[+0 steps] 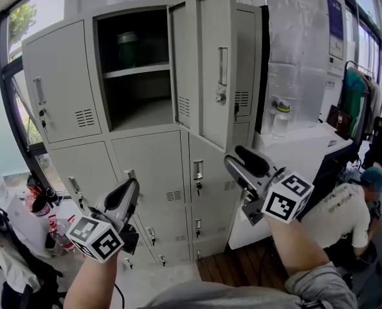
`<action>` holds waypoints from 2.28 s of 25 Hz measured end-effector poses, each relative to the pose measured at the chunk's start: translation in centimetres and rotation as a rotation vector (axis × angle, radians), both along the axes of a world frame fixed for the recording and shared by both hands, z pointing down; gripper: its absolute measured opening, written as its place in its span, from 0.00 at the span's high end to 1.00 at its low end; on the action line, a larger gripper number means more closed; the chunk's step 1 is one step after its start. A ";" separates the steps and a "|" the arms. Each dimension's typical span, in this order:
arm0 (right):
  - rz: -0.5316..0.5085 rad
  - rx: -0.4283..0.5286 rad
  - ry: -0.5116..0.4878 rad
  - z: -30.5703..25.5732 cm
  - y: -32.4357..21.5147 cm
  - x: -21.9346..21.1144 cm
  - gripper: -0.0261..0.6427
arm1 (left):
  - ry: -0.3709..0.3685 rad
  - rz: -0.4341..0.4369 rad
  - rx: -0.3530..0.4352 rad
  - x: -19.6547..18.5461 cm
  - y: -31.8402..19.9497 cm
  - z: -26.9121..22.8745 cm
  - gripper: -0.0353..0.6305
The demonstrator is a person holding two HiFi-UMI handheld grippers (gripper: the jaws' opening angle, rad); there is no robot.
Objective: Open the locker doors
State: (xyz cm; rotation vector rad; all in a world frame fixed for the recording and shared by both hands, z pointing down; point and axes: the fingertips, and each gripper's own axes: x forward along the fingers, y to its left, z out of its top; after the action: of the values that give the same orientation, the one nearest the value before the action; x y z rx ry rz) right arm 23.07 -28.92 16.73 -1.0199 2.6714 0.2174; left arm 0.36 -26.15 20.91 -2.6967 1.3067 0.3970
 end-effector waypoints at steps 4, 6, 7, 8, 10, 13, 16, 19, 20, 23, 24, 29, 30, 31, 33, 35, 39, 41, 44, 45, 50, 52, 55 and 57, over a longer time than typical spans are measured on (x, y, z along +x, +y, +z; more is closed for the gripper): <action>-0.051 -0.083 0.032 7.7 0.9 -2.3 0.71 | 0.029 0.005 -0.044 -0.1 0.3 3.4 0.94; -0.067 -0.118 0.043 10.2 1.0 -3.0 0.71 | 0.065 0.023 -0.070 -0.1 0.6 5.1 0.94; -0.072 -0.137 0.045 11.0 1.0 -3.1 0.71 | 0.079 0.031 -0.078 0.0 0.8 5.8 0.94; -0.075 -0.153 0.047 11.7 1.0 -3.1 0.71 | 0.086 0.034 -0.084 0.0 0.9 6.3 0.94; -0.077 -0.174 0.053 12.6 1.1 -3.1 0.71 | 0.087 0.026 -0.101 -0.2 1.0 7.3 0.94; -0.070 -0.188 0.053 13.1 1.1 -2.8 0.71 | 0.096 0.022 -0.128 -0.4 0.9 8.3 0.94; -0.072 -0.203 0.047 13.5 0.9 -3.1 0.72 | 0.103 0.012 -0.139 -0.8 1.0 9.0 0.94; -0.096 -0.222 0.057 14.2 0.8 -4.3 0.72 | 0.099 -0.011 -0.160 -1.7 1.3 10.1 0.94; -0.106 -0.228 0.060 14.5 0.8 -4.9 0.72 | 0.098 -0.020 -0.168 -2.2 1.4 10.5 0.94; -0.139 -0.247 0.063 15.4 0.5 -7.0 0.72 | 0.096 -0.054 -0.189 -4.0 1.7 11.7 0.94; -0.151 -0.255 0.064 15.8 0.4 -7.9 0.72 | 0.093 -0.068 -0.196 -4.8 1.7 12.1 0.94; -0.234 -0.297 0.114 18.3 -0.2 -15.3 0.72 | 0.109 -0.135 -0.225 -10.6 2.3 14.3 0.94; -0.253 -0.301 0.130 18.6 -0.3 -17.3 0.72 | 0.112 -0.152 -0.229 -12.0 2.4 14.7 0.94; -0.270 -0.302 0.146 18.9 -0.4 -19.4 0.72 | 0.114 -0.170 -0.234 -13.6 2.6 15.2 0.94; -0.299 -0.299 0.177 19.5 -0.6 -24.2 0.72 | 0.124 -0.198 -0.244 -17.2 3.0 16.2 0.94; -0.319 -0.292 0.206 20.1 -0.9 -29.5 0.71 | 0.137 -0.216 -0.249 -21.4 3.2 16.9 0.94; -0.318 -0.297 0.254 21.3 -2.3 -40.8 0.71 | 0.125 -0.239 -0.251 -30.6 3.5 18.0 0.94; -0.302 -0.304 0.277 21.9 -3.4 -46.3 0.71 | 0.103 -0.245 -0.255 -35.3 3.7 18.4 0.94; -0.258 -0.314 0.306 22.8 -5.9 -53.1 0.70 | 0.079 -0.248 -0.265 -41.6 3.6 18.9 0.94; -0.237 -0.322 0.309 23.1 -6.9 -54.9 0.70 | 0.078 -0.245 -0.272 -43.4 3.5 19.2 0.94; -0.129 -0.352 0.313 24.6 -11.1 -60.9 0.70 | 0.079 -0.222 -0.306 -49.9 2.7 20.7 0.94; -0.065 -0.352 0.316 25.0 -12.7 -62.1 0.70 | 0.087 -0.204 -0.323 -51.3 2.5 21.5 0.94; 0.022 -0.360 0.307 25.2 -14.6 -63.1 0.69 | 0.090 -0.179 -0.342 -52.6 2.2 22.3 0.94; 0.057 -0.365 0.304 25.3 -15.4 -63.7 0.69 | 0.089 -0.167 -0.349 -53.2 2.0 22.6 0.94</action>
State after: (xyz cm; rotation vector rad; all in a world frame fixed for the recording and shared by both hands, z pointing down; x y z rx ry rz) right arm -40.60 -44.29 41.99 -1.2574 3.0335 -0.1222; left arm -52.88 -24.15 43.48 -2.8359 1.7592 0.2976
